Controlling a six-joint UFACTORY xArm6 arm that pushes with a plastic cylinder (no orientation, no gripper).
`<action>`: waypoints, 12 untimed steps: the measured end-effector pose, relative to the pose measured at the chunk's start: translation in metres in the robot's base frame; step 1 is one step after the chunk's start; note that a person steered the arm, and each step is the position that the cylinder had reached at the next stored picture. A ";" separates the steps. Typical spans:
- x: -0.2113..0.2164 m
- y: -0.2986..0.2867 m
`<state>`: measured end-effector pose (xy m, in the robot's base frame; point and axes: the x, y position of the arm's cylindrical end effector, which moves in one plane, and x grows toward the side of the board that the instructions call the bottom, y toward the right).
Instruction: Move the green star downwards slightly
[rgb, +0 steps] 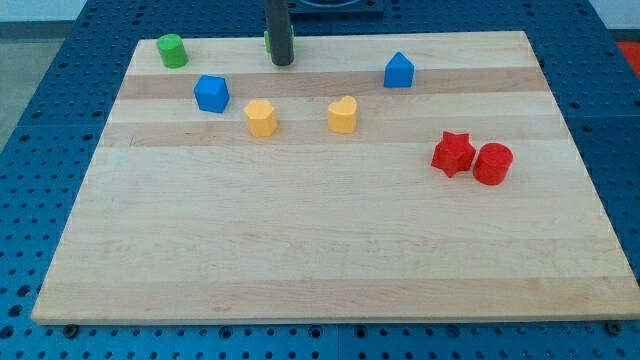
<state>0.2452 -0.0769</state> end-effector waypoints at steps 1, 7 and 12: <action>0.014 -0.007; -0.053 -0.044; -0.016 -0.012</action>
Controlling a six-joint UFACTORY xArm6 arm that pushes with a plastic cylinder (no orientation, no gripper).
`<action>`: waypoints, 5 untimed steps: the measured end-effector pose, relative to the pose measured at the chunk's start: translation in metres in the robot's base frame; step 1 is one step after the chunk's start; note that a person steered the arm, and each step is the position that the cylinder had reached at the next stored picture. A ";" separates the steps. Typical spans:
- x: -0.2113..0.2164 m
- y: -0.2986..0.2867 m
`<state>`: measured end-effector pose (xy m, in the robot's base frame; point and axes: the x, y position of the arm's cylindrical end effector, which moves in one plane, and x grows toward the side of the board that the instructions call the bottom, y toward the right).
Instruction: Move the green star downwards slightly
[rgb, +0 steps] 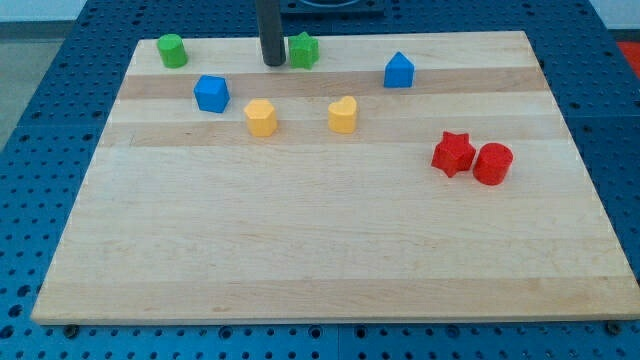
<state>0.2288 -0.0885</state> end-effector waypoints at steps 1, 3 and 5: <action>-0.019 -0.004; -0.012 0.031; 0.012 -0.025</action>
<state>0.2410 -0.1140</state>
